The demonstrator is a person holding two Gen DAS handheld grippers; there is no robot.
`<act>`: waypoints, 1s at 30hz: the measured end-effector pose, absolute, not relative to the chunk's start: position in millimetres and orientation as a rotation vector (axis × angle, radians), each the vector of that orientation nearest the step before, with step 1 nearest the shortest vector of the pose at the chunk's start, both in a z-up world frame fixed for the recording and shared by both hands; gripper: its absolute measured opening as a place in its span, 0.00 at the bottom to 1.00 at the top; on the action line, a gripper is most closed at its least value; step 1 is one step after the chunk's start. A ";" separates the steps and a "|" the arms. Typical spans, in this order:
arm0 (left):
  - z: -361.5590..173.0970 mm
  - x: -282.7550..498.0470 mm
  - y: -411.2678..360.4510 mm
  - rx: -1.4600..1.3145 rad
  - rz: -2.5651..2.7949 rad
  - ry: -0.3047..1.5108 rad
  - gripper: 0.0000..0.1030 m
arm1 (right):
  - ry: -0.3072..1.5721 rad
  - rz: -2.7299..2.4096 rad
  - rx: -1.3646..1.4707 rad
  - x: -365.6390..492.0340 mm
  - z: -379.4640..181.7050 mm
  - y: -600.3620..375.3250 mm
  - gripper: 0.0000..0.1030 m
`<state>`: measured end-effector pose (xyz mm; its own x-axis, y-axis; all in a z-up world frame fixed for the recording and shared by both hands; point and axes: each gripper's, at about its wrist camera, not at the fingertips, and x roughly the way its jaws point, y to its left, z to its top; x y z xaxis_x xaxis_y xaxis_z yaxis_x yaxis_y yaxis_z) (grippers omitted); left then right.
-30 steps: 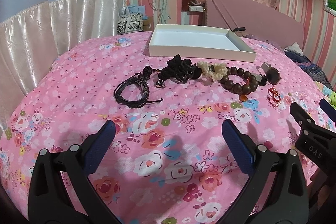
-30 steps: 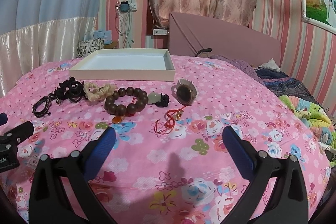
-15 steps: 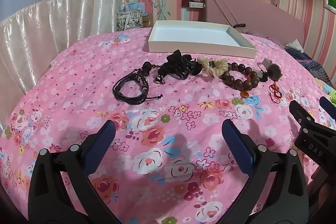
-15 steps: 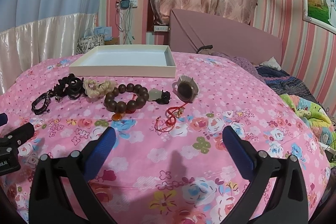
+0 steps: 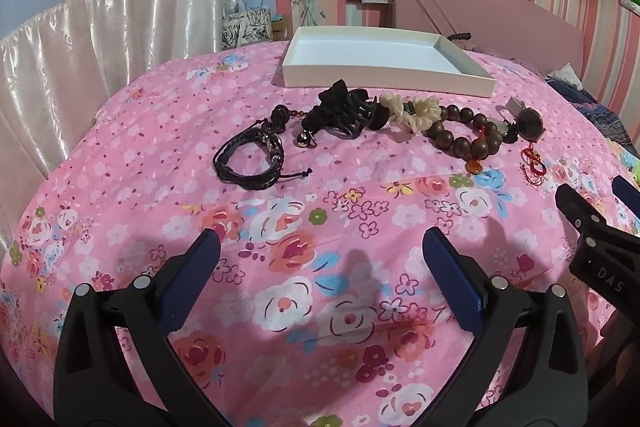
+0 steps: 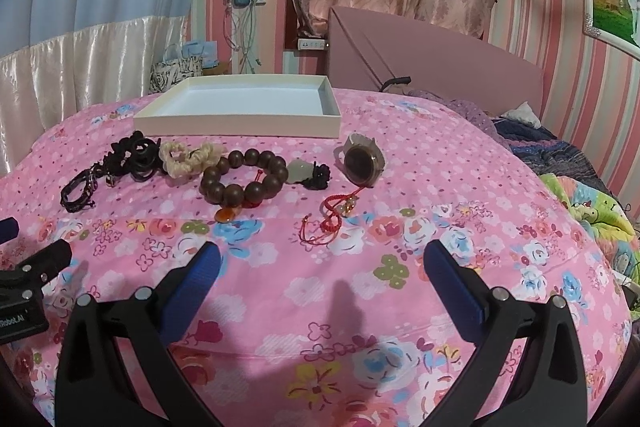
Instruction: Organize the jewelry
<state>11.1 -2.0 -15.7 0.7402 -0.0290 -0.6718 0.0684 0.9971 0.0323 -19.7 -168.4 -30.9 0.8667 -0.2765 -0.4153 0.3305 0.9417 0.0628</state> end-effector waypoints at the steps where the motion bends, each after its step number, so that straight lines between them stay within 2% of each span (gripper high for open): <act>1: -16.5 11.5 -1.7 0.055 -0.054 0.739 0.97 | 0.414 -0.317 0.136 -19.4 -31.1 -168.6 0.98; 19: -18.9 17.1 -0.8 0.056 -0.040 0.775 0.97 | 0.403 -0.294 0.156 -21.5 -32.1 -169.8 0.98; 30: -1.2 32.8 9.2 0.028 -0.049 0.788 0.97 | 0.473 -0.188 0.168 -9.1 -28.0 -171.2 0.98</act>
